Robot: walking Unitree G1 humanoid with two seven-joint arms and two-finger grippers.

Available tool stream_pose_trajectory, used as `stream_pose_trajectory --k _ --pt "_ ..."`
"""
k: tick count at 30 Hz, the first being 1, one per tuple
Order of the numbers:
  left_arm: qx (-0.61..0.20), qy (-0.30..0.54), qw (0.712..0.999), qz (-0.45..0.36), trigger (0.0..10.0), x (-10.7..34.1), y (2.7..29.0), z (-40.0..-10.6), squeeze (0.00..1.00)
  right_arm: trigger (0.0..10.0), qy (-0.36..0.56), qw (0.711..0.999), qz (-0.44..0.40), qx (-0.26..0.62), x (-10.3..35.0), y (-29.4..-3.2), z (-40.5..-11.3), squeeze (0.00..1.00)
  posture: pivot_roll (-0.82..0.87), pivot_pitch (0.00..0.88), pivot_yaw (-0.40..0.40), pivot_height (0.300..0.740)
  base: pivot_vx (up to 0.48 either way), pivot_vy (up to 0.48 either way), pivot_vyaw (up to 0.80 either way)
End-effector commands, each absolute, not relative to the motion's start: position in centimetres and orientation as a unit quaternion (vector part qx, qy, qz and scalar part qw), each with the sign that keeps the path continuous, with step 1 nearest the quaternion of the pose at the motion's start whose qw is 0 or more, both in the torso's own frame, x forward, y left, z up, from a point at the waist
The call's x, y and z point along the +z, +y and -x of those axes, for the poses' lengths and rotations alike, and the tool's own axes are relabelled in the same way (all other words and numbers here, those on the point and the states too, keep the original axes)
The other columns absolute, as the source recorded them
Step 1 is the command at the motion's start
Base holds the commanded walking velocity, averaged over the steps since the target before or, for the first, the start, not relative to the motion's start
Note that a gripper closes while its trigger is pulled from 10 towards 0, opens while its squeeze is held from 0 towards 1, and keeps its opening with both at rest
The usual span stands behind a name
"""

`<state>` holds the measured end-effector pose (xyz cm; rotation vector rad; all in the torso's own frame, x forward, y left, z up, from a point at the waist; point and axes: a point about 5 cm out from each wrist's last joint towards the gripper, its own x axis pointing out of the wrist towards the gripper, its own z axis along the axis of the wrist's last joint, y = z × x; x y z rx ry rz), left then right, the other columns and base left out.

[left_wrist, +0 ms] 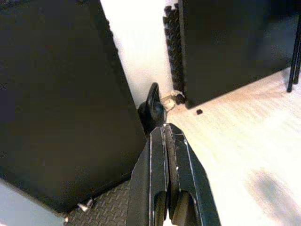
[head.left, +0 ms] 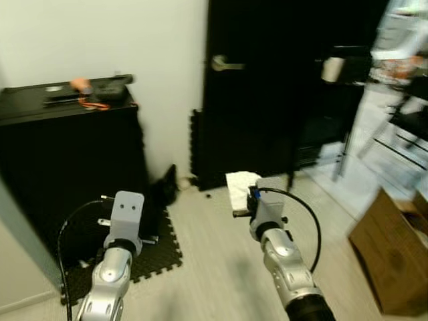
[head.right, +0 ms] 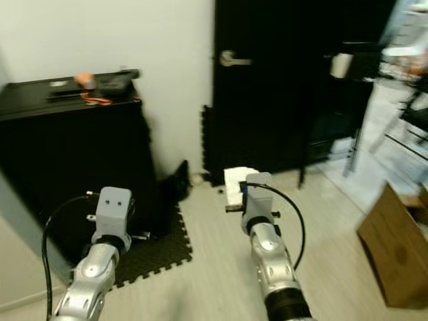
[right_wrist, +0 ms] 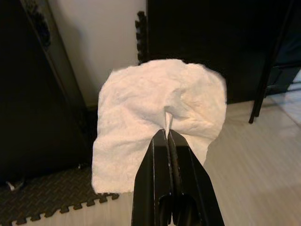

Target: Clean up the room

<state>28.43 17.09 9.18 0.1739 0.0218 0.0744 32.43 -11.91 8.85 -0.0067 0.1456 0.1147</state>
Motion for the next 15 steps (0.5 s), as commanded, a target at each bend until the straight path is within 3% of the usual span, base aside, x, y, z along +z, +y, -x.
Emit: stream_pose_trajectory --k 1,15 --pt "0.038 0.023 0.995 -0.087 10.0 8.76 17.18 -28.38 0.00 10.0 0.076 0.996 0.004 0.053 8.70 -12.09 -32.45 0.00 -0.01 0.026 -0.005 0.727 0.000 0.000 -0.80" --pt "0.034 0.026 0.996 -0.084 10.0 8.68 17.12 -28.36 0.00 10.0 0.076 0.997 0.013 0.031 8.89 -12.67 -32.75 0.00 -0.01 0.028 -0.006 0.727 0.000 0.000 -0.80"
